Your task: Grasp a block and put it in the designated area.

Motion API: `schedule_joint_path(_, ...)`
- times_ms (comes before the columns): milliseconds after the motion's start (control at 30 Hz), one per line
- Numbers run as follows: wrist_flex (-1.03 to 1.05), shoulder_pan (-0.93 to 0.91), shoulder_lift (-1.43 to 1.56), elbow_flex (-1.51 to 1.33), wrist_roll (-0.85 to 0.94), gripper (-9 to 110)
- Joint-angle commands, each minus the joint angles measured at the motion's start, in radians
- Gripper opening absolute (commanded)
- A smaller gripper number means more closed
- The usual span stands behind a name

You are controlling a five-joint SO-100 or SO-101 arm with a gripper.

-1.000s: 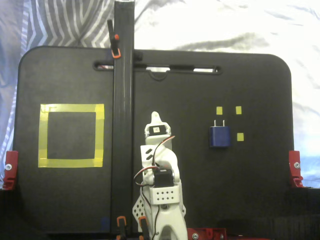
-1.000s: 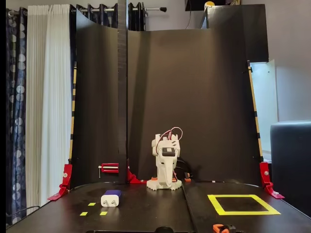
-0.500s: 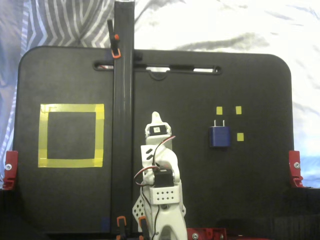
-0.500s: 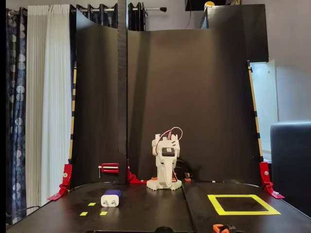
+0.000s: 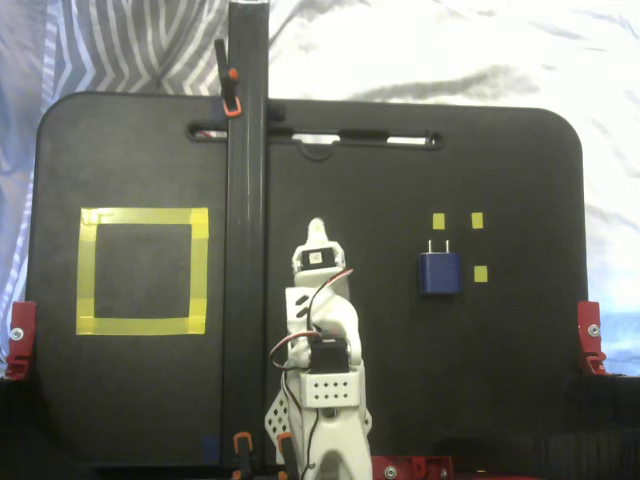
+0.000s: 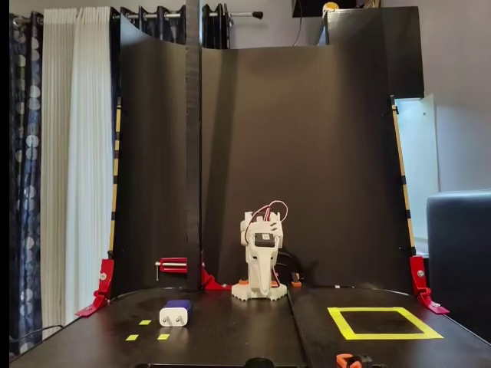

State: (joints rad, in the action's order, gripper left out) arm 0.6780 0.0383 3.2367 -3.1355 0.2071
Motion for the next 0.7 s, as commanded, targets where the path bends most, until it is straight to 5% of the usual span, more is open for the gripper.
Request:
schedule_joint_path(0, -0.074, -0.029, -0.083, 0.040, 0.040, 0)
schedule_joint_path(400, -0.110, -0.124, -0.537, 0.528, 0.224, 0)
schedule_joint_path(667, -0.029, -0.169, -0.755, 0.755, 0.565, 0)
